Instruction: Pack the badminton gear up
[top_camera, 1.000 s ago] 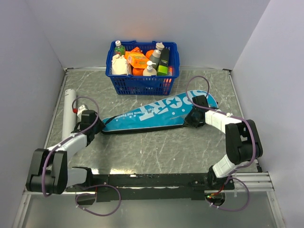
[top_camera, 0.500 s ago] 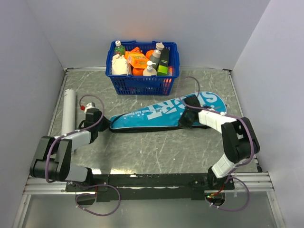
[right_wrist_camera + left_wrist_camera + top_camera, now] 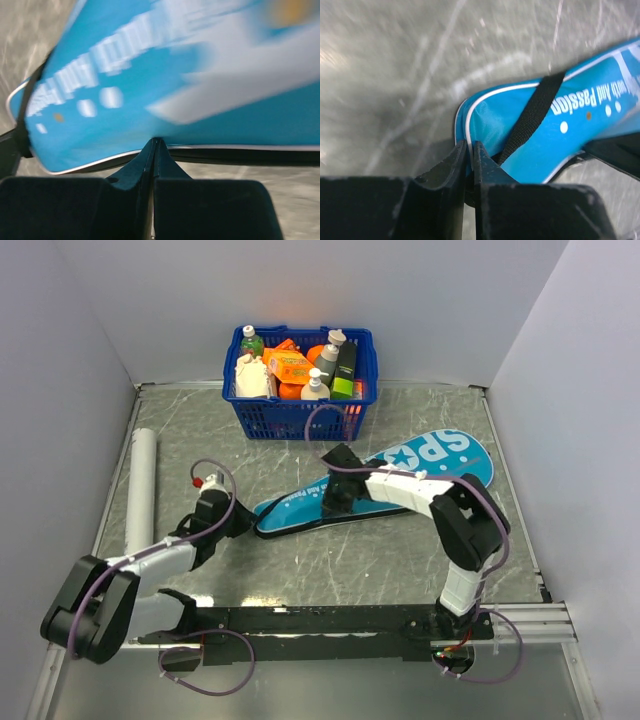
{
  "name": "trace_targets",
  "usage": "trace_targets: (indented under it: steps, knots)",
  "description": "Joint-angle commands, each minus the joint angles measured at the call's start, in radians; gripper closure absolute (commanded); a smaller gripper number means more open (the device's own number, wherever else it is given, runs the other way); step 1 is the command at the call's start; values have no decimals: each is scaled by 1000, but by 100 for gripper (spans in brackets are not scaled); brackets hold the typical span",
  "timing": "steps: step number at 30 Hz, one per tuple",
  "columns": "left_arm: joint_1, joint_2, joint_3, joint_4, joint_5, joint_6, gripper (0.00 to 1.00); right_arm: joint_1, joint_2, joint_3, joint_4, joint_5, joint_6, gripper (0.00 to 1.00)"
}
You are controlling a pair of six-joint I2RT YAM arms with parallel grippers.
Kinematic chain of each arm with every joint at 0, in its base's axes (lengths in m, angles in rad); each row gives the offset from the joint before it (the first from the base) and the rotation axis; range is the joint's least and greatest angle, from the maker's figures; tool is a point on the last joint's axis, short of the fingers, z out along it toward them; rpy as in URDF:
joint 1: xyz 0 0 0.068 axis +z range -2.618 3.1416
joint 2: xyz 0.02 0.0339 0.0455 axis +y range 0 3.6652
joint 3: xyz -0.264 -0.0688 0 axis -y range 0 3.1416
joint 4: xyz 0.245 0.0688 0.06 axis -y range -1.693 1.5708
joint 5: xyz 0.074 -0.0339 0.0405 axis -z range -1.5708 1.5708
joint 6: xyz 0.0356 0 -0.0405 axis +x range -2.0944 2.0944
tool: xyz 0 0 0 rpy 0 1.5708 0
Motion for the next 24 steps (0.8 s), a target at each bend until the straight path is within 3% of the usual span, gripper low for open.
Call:
trace_targets:
  steps: [1,15,24]
  knots:
    - [-79,-47,-49,0,53,-47,87,87,49,112,5,-39,52,100]
    - [-219,-130,-112,65,62,-69,87,274,127,270,-4,-154,40,100]
    - [-247,-207,-167,89,50,-81,85,373,118,298,2,-141,138,100]
